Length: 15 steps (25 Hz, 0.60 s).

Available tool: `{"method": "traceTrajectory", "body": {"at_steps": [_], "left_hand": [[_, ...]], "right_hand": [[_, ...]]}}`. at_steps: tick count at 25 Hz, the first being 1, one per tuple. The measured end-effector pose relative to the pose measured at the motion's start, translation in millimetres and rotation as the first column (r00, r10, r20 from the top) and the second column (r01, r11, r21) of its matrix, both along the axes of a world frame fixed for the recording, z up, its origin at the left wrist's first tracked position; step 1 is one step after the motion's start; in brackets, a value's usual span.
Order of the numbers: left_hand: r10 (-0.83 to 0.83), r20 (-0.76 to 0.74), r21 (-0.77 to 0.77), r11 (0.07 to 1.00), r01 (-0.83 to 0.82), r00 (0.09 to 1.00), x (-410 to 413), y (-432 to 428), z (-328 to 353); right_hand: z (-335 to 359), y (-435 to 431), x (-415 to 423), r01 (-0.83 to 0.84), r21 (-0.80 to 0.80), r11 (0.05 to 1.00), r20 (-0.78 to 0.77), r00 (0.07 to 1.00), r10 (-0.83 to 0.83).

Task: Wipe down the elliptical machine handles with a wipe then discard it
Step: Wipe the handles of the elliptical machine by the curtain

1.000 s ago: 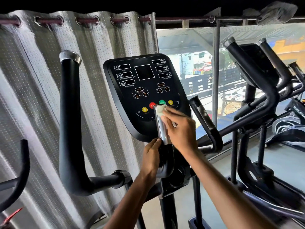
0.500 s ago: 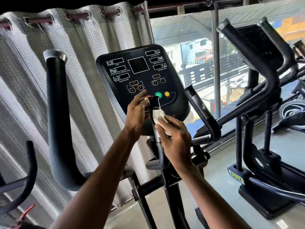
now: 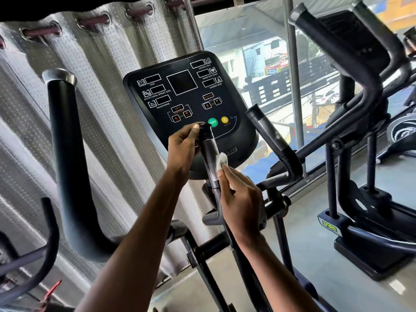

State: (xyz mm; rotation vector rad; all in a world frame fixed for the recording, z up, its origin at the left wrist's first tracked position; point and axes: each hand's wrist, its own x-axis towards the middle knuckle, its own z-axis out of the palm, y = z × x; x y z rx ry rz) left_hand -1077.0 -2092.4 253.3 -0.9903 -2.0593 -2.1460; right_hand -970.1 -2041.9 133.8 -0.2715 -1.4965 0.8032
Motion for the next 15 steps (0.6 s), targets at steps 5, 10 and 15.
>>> {"method": "traceTrajectory", "body": {"at_steps": [5, 10, 15], "left_hand": [[-0.071, -0.064, 0.041, 0.996, 0.074, 0.995, -9, -3, -13], [-0.098, -0.090, 0.067, 0.992, 0.104, 0.991, -11, -4, -16], [-0.090, -0.148, 0.055, 0.994, 0.099, 0.985, -13, -6, -20]], "right_hand": [[3, 4, -6, 0.009, 0.054, 0.998, -0.004, 1.000, -0.008], [4, 3, -6, 0.069, 0.103, 0.992, 0.015, 0.997, -0.070], [-13, -1, 3, 0.042, 0.038, 0.998, -0.010, 0.999, -0.041]]}}
